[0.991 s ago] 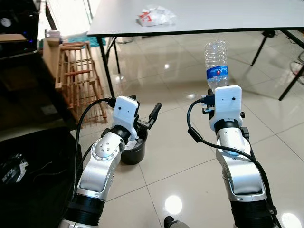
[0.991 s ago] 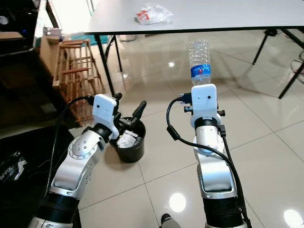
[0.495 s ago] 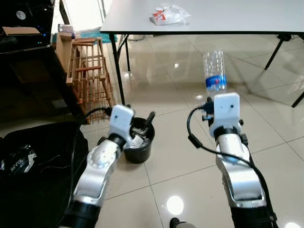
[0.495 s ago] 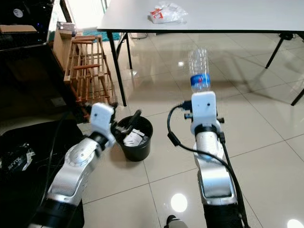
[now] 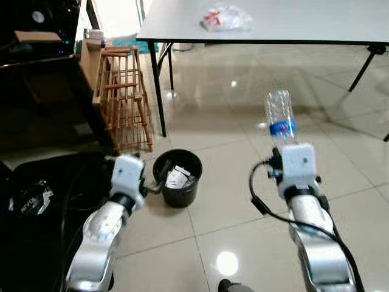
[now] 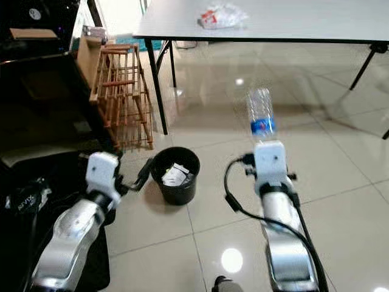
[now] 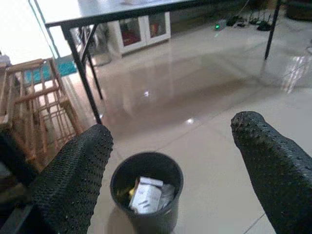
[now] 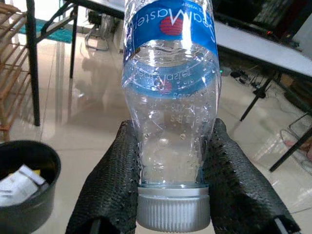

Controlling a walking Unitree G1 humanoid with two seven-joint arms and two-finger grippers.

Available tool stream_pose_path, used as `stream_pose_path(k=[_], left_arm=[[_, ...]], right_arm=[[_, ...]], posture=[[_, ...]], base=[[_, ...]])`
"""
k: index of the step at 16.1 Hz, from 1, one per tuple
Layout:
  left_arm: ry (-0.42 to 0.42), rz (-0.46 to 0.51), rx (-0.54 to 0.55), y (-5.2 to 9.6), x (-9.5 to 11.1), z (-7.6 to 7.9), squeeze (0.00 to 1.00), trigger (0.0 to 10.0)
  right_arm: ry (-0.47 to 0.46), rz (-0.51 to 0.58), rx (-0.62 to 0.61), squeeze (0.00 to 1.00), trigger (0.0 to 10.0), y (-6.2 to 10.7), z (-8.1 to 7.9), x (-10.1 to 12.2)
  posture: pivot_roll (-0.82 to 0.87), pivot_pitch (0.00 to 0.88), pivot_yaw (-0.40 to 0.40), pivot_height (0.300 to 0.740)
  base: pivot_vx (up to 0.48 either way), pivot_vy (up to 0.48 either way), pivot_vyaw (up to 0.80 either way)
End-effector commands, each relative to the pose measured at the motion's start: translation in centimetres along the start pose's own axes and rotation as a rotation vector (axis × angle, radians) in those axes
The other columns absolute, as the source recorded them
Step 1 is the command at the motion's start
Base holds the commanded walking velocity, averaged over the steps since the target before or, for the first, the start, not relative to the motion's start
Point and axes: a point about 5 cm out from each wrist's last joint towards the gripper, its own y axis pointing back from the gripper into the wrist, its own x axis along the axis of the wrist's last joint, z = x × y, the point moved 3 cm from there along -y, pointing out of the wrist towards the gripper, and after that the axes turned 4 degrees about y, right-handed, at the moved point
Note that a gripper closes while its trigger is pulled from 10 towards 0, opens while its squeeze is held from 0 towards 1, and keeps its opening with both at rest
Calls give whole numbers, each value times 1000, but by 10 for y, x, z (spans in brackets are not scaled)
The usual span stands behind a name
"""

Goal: Picking trash to rubbish bin

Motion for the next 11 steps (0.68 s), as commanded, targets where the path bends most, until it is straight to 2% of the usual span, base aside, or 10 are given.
stream_pose_path(k=[1,2,6,11], left_arm=[[-1,-6,5,6,-3,-3,0,10000],[2,-33,-3,10,-11,-3,0,10000],[4,-35,-24,10,-7,-1,0,10000],[7,-20,-54,3,-4,5,0,10000]], right_arm=[[-18,9,13,0,10000,6,1,0],[-18,-6,24,0,10000,11,-1,-5],[-26,-4,35,0,10000,13,-5,-3],[-24,8,34,0,10000,12,-5,0]], posture=[[16,127,41,740],[12,133,43,740],[12,146,50,740],[-2,144,51,740]], base=[[0,0,0],[0,0,0],[0,0,0],[436,0,0]])
